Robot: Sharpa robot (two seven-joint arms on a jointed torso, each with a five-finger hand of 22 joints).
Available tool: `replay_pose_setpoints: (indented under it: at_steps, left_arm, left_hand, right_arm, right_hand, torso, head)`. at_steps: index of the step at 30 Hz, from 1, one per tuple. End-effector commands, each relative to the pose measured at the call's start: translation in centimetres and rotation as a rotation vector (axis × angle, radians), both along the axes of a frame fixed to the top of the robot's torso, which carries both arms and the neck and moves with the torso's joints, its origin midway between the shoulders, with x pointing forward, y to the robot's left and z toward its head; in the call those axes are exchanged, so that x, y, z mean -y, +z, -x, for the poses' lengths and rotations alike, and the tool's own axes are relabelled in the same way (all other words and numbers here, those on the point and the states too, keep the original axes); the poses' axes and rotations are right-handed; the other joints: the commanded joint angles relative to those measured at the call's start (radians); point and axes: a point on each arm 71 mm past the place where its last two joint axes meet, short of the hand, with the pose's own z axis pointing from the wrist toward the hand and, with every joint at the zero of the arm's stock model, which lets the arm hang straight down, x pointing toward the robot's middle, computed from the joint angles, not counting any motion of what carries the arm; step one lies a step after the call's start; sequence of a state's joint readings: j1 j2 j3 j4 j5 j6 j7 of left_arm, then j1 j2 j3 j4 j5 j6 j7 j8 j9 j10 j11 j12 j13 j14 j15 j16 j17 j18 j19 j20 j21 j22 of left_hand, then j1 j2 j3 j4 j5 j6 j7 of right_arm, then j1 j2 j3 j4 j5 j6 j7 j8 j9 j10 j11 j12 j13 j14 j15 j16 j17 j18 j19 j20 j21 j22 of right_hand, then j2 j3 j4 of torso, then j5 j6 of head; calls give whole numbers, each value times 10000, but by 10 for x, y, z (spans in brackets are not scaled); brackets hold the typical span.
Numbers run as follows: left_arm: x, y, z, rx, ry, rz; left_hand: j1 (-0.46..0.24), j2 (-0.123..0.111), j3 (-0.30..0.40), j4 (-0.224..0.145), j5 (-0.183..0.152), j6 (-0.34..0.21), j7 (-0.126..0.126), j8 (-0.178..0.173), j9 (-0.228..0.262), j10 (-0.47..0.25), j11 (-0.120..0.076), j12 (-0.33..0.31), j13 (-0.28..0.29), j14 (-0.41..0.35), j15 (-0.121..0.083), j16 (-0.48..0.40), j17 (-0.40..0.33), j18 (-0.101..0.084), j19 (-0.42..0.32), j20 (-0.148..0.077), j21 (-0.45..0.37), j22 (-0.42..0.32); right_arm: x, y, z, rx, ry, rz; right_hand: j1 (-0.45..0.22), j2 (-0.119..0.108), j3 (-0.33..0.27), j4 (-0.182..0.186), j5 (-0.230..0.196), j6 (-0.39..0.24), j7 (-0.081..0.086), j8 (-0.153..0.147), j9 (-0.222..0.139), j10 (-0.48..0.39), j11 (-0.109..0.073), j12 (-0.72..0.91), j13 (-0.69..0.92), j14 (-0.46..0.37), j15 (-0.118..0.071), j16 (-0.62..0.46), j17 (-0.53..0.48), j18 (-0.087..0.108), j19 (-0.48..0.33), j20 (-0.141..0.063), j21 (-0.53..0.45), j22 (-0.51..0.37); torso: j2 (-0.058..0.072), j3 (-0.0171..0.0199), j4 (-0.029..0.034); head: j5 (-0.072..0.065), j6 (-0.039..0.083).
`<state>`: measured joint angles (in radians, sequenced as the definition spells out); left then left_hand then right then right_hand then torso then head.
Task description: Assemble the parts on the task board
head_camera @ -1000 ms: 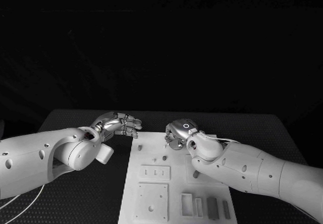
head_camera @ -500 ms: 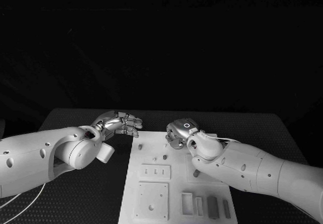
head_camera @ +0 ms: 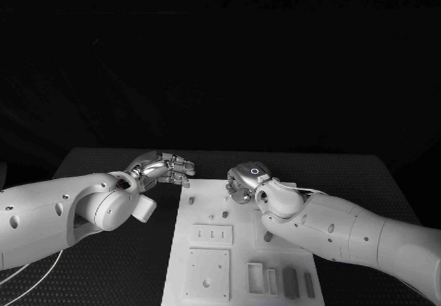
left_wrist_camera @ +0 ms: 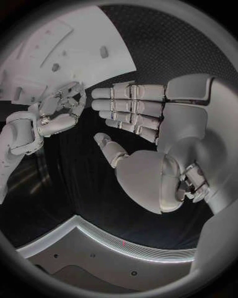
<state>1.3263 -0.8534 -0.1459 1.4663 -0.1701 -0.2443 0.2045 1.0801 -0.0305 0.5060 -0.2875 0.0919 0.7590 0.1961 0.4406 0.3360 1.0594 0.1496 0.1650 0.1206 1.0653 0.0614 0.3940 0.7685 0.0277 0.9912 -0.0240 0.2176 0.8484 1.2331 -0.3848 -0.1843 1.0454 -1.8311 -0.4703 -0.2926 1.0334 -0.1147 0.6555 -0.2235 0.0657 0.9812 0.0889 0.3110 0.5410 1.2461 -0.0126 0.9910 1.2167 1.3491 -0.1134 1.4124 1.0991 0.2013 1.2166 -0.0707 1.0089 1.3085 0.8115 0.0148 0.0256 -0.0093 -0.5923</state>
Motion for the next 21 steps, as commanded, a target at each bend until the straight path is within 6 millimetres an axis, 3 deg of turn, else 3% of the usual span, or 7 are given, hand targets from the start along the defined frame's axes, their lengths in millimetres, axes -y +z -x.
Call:
replay_pose_setpoints:
  at_steps: [1, 21]
  left_arm:
    - [3, 3, 0, 106, -204, 64]
    - [2, 3, -1, 99, -185, 54]
  left_hand:
    - [-121, -15, -7, 14, -42, -16, 67, -44, -16, 46, 49, -59, -8, 55, 8, -49, 17, 156, 8, -66, -42, -2]
    - [-123, -18, -8, 13, -43, -17, 68, -49, -19, 49, 50, -71, -9, 57, 8, -67, 32, 144, 9, -75, -52, -1]
  right_arm:
    - [-3, -2, 2, -91, 109, 11]
    - [-2, -1, 1, -101, 28, -283]
  right_hand:
    - [60, -16, 32, -39, 20, 113, 119, 1, -7, 26, 21, -9, -10, 11, -20, 36, -8, 605, 15, -58, 54, 174]
    - [80, -332, 103, 55, 20, -841, 453, -634, -256, -46, 333, -126, -75, -123, 264, -69, -314, 605, -9, -51, -36, 148]
  torso:
    - [-1, -5, 0]
    - [6, 3, -8]
  head:
    - [18, -14]
    - [34, -39]
